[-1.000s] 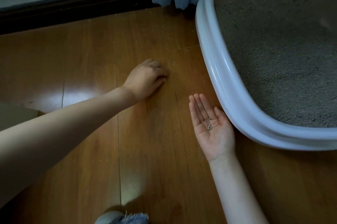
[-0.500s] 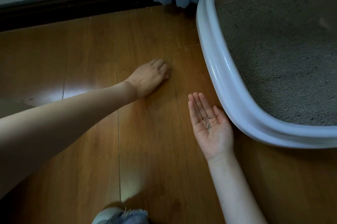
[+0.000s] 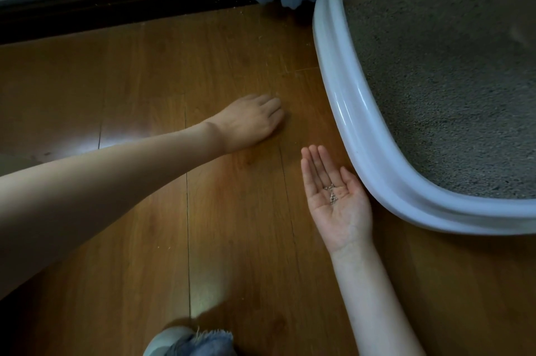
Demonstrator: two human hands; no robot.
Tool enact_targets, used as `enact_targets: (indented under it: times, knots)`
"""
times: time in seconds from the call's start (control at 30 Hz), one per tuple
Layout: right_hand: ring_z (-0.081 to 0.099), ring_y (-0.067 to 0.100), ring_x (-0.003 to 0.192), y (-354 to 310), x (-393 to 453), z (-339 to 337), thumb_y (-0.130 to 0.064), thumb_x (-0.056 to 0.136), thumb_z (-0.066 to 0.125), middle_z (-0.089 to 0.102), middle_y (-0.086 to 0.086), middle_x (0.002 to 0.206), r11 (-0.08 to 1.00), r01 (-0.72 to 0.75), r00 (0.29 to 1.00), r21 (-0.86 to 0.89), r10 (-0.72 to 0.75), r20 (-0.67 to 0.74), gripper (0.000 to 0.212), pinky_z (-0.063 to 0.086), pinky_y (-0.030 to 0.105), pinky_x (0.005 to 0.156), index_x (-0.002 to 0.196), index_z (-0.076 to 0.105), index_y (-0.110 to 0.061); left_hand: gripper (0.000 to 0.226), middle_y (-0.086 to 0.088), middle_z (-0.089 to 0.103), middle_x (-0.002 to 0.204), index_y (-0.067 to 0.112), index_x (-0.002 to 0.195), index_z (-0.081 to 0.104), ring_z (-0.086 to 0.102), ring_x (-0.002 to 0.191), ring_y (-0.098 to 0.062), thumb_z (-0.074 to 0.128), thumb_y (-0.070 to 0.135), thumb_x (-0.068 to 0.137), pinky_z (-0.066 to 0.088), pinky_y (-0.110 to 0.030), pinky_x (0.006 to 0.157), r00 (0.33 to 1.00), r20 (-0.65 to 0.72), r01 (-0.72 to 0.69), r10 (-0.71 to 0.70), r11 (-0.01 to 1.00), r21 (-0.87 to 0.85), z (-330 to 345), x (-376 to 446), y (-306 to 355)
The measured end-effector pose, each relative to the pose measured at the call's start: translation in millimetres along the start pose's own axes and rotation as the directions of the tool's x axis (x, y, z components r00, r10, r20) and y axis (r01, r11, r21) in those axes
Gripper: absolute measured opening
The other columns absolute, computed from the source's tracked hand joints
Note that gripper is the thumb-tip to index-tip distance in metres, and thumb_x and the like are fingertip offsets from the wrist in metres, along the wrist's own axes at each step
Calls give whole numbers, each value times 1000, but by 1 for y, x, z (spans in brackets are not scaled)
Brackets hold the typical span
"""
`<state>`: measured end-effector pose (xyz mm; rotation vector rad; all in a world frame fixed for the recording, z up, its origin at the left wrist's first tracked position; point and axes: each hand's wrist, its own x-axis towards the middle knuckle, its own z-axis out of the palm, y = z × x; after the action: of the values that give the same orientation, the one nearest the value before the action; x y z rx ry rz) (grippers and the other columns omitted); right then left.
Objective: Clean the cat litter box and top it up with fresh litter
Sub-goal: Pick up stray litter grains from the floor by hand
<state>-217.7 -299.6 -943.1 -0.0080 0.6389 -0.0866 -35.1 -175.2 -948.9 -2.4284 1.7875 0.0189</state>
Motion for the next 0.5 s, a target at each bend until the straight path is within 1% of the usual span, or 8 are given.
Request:
enact_targets:
  times: [0.03, 0.1, 0.17, 0.2, 0.27, 0.33, 0.4, 0.5]
  knots:
    - [61, 37, 115, 0, 0, 0, -18, 101, 36, 61, 26, 123, 1000, 1, 1000, -2, -1, -2, 45, 48, 45, 98, 104, 69, 11, 25, -12, 55, 113, 4, 121, 54, 54, 98, -25, 54, 11, 97, 46, -32, 79, 1000, 8, 6, -6, 1000, 0, -1, 2, 2]
    - [61, 37, 114, 0, 0, 1, -18, 100, 36, 62, 26, 123, 1000, 1, 1000, -2, -1, 0, 45, 48, 45, 98, 103, 69, 11, 24, -12, 56, 113, 4, 121, 54, 54, 99, -26, 49, 15, 101, 45, -32, 80, 999, -27, 17, -17, 1000, -12, -3, 4, 2]
    - [61, 37, 114, 0, 0, 1, -18, 101, 35, 62, 26, 123, 1000, 3, 1000, -1, -3, 1, 46, 49, 45, 97, 103, 69, 12, 26, -15, 58, 111, 2, 117, 57, 56, 96, -28, 43, 20, 103, 45, -34, 80, 996, -85, 36, -42, 997, -72, -4, 5, 5]
    - [61, 37, 114, -1, 0, 1, -19, 101, 35, 62, 26, 123, 1000, 3, 1000, -1, -3, 1, 46, 49, 45, 97, 103, 69, 12, 30, -15, 58, 109, 2, 116, 58, 57, 95, -29, 40, 22, 103, 45, -34, 79, 994, -95, 39, -49, 994, -103, -5, 6, 9]
    - [61, 37, 114, -2, 0, 0, -19, 102, 34, 61, 26, 123, 1000, 2, 1000, 4, -2, 0, 47, 50, 45, 96, 102, 69, 12, 36, -15, 58, 103, 1, 110, 59, 57, 88, -29, 34, 25, 100, 41, -32, 73, 996, -88, 18, -31, 990, -139, -6, 9, 17]
    - [61, 37, 114, -2, 1, -2, -19, 103, 34, 61, 26, 123, 1000, 6, 1000, 4, -6, -7, 48, 50, 45, 96, 102, 69, 12, 35, -15, 59, 96, 0, 104, 61, 56, 80, -28, 35, 24, 98, 37, -31, 67, 997, -76, -6, -5, 988, -152, -6, 13, 22]
    - [61, 37, 114, -2, 1, -2, -19, 102, 34, 61, 26, 123, 1000, 10, 1000, 1, -10, -7, 47, 50, 45, 96, 103, 69, 12, 27, -15, 59, 95, 0, 103, 61, 56, 79, -27, 42, 20, 98, 36, -31, 66, 996, -86, -37, 28, 993, -113, -4, 16, 23]
    - [62, 38, 113, -3, 1, -2, -19, 102, 34, 62, 27, 122, 1000, 3, 1000, 10, -3, -6, 48, 51, 45, 95, 102, 69, 13, 19, -10, 57, 105, 4, 113, 58, 54, 91, -24, 50, 15, 99, 41, -30, 73, 998, 9, -69, 70, 996, -49, -4, 19, 26]
